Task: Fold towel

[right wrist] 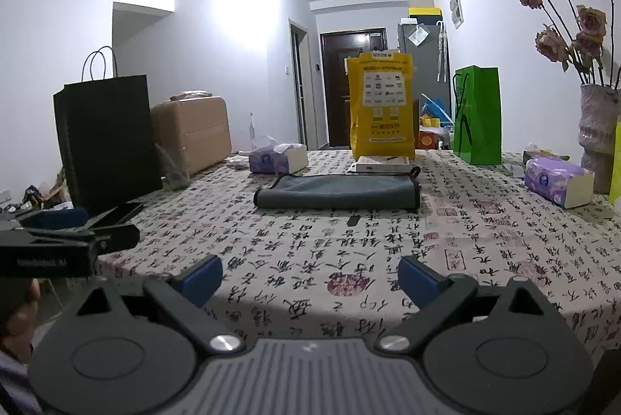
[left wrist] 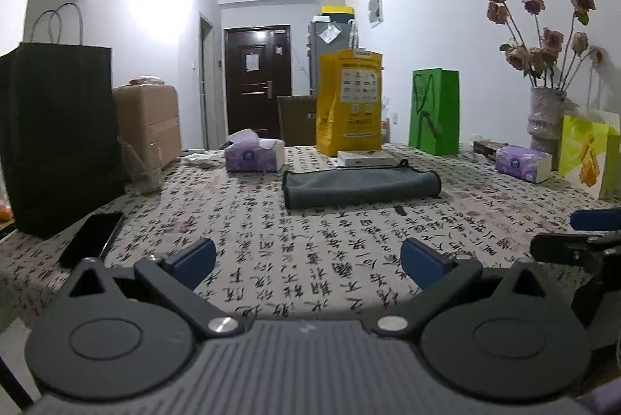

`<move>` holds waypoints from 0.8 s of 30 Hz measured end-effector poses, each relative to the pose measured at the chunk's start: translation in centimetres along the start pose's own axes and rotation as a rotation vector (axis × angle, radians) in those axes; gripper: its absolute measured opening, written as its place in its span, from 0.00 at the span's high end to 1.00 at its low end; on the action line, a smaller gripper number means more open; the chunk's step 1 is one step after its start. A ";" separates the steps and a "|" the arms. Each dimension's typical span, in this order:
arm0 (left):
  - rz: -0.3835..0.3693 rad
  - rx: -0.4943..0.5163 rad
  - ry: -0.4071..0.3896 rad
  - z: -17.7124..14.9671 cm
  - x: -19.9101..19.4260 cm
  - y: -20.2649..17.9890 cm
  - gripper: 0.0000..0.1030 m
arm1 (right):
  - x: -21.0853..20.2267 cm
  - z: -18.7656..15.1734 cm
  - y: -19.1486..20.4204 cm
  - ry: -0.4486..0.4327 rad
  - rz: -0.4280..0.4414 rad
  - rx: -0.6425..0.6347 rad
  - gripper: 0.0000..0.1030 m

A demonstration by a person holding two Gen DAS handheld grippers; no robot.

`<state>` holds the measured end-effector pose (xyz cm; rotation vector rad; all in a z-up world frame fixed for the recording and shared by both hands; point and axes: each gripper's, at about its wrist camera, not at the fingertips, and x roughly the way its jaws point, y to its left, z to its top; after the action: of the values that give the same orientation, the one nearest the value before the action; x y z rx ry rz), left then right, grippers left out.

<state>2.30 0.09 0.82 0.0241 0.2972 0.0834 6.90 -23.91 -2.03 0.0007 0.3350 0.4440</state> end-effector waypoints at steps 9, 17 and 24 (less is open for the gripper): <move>0.013 -0.017 0.006 -0.7 -0.8 0.4 0.00 | -1.1 -0.9 -0.4 -0.013 -0.028 0.008 0.06; -0.036 0.007 0.033 -1.7 -1.7 0.2 0.00 | -1.8 -1.8 -0.4 0.001 -0.021 0.008 0.06; -0.033 -0.008 0.035 -1.9 -2.0 0.2 0.00 | -2.4 -2.1 0.3 -0.004 -0.014 -0.013 0.06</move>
<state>-0.16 0.17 -0.38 0.0100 0.3318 0.0527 4.08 -24.79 -3.25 -0.0133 0.3278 0.4318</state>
